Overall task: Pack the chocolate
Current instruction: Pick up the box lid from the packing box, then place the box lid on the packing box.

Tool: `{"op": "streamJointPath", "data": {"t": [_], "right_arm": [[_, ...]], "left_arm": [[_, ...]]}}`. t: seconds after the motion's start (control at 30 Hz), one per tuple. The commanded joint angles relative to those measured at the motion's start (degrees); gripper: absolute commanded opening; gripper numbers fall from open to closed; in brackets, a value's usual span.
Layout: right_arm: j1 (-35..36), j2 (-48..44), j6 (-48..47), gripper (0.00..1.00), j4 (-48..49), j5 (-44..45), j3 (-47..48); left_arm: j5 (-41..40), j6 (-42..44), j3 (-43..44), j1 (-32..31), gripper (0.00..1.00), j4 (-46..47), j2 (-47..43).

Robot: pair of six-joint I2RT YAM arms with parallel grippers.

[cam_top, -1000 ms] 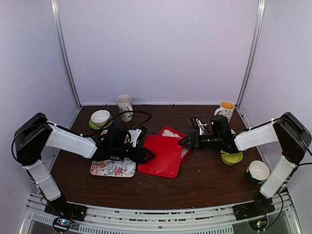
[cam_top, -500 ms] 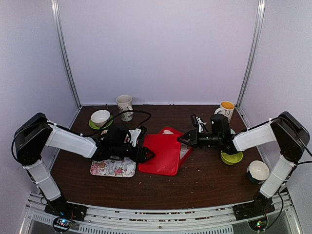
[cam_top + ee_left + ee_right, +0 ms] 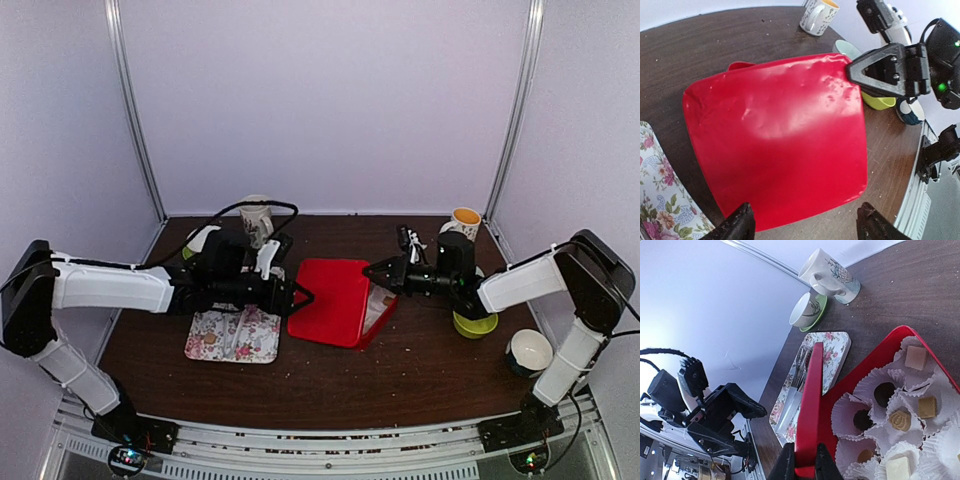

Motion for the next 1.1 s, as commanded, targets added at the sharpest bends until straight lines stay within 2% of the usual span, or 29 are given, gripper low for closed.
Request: {"op": "streamJointPath", "data": {"t": [0.0, 0.13, 0.27, 0.53, 0.77, 0.93, 1.07], "right_arm": [[0.13, -3.23, 3.15, 0.00, 7.12, 4.45, 0.34], [0.06, -5.29, 3.93, 0.00, 8.28, 10.14, -2.17], [-0.74, -6.51, 4.42, 0.00, 7.48, 13.67, -4.68], [-2.77, -2.34, 8.46, 0.00, 12.71, 13.28, -8.94], [-4.10, 2.01, 12.17, 0.00, 21.71, 14.49, -13.68], [-5.28, 4.17, 12.83, 0.02, 25.17, 14.53, -15.38], [-6.67, 4.60, 11.31, 0.06, 23.60, 13.55, -14.98]], "left_arm": [[2.20, 0.35, -1.01, -0.32, 0.73, -1.21, -3.50], [3.28, -1.61, -2.82, -0.33, 0.73, -1.43, -3.95], [5.40, -6.21, -5.38, -0.35, 0.72, 2.68, -3.31], [6.81, -9.47, -3.08, -0.24, 0.67, 0.85, 2.78], [2.88, -10.50, -2.10, 2.11, 0.69, -1.54, 4.77], [1.18, -6.95, -2.03, 3.10, 0.73, -1.79, 4.16], [-2.33, 1.26, 2.52, 2.99, 0.74, -10.05, 5.44]]}}
